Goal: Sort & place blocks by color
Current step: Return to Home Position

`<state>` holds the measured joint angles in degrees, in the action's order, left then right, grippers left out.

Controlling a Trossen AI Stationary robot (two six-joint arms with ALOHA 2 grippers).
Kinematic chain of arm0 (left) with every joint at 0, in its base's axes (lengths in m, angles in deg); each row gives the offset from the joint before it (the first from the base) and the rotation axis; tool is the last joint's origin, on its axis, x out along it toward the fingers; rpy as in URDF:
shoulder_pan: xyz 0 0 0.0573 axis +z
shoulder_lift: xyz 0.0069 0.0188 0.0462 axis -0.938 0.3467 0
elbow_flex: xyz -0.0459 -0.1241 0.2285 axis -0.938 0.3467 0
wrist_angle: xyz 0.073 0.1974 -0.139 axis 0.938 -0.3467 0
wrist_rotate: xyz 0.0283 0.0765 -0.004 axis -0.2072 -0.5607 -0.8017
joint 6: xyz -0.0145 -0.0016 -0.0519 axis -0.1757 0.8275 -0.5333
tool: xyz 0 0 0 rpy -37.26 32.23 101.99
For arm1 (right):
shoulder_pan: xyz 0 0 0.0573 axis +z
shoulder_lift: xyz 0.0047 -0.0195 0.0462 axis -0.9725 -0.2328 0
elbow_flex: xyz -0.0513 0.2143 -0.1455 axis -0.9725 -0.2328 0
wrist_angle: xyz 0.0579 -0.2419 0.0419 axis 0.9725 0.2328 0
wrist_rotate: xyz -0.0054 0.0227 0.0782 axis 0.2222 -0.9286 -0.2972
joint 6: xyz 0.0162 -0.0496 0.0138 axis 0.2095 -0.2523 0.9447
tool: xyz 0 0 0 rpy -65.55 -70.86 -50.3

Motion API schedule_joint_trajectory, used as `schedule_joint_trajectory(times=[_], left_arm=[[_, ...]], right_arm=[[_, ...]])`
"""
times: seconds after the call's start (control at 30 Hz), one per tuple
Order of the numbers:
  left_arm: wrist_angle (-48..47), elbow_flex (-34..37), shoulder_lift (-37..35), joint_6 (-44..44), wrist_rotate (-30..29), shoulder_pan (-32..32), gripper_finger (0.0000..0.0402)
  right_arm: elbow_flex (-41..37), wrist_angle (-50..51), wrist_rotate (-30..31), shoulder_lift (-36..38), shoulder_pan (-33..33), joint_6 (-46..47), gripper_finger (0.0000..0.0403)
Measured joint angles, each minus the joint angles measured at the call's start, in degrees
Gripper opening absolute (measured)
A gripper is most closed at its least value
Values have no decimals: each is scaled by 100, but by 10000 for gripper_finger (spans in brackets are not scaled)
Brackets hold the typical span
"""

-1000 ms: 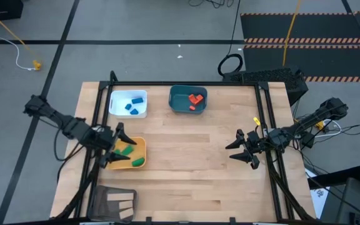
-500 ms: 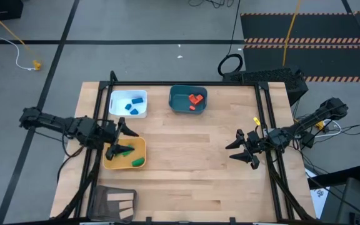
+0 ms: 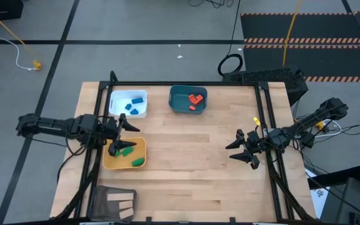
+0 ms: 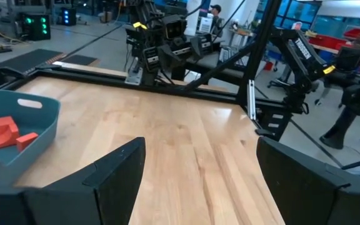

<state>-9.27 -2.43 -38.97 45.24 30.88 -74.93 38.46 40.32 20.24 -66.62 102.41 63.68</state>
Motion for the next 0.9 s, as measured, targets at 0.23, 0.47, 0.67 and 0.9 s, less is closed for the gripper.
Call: schedule_joint_trajectory(times=[0.23,0.47,0.67,0.9], left_arm=[[58,0,2,-27,13,-15,308],[1727,506,447,343,69,-403,308],[2787,1203,573,654,68,-326,308],[2990,1462,568,462,64,-154,308]], right_arm=[[0,0,0,0,2,0,210],[0,-2,0,2,0,0,210],[0,-2,-2,0,0,-1,210],[-1,-1,0,1,0,-2,210]])
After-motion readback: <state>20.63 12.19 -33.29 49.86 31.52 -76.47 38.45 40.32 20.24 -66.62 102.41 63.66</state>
